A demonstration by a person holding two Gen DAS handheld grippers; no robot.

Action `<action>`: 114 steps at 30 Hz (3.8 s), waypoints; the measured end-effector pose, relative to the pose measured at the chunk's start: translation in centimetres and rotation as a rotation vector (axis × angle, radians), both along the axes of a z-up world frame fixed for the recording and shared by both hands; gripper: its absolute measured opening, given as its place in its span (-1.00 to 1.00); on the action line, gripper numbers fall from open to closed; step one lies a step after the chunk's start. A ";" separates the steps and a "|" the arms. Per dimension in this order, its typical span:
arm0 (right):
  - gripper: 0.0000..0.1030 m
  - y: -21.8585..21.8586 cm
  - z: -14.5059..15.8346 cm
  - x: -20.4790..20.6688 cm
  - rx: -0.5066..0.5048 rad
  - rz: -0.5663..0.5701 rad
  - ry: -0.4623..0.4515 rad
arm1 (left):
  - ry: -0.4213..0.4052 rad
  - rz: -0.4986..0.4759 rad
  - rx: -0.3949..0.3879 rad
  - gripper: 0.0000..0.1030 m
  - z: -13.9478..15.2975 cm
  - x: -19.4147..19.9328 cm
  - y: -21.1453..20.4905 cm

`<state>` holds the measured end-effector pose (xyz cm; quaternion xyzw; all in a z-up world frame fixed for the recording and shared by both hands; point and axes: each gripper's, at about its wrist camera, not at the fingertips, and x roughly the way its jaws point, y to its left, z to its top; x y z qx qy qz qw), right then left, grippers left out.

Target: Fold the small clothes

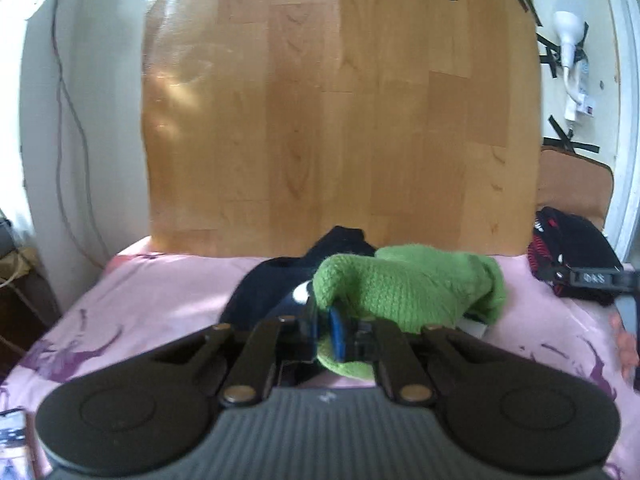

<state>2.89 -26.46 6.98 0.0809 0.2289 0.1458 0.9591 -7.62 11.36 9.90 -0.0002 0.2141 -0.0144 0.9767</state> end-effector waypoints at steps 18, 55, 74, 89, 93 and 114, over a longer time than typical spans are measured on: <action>-0.66 7.8 2.0 1.7 -0.110 0.327 -0.060 | -0.094 0.063 0.043 -0.87 1.5 -1.1 0.7; -0.41 5.2 2.9 8.9 -0.277 0.009 0.059 | 0.055 0.126 0.204 -0.78 -0.7 10.2 0.0; -0.79 -0.5 -0.2 -3.7 -0.264 0.061 0.072 | 0.353 -0.021 -0.160 -0.14 -7.5 -5.2 4.1; -0.01 -3.3 -1.0 -11.3 -0.026 0.245 0.279 | 0.406 -0.025 -0.152 -0.59 -8.1 -5.6 3.1; -0.69 -0.7 -3.8 -15.3 -0.048 0.299 0.292 | 0.415 -0.041 -0.132 -0.76 -7.4 -5.4 2.4; -0.28 -4.1 0.4 -13.5 0.093 0.345 0.288 | 0.336 0.237 0.049 0.17 -1.8 -5.4 10.2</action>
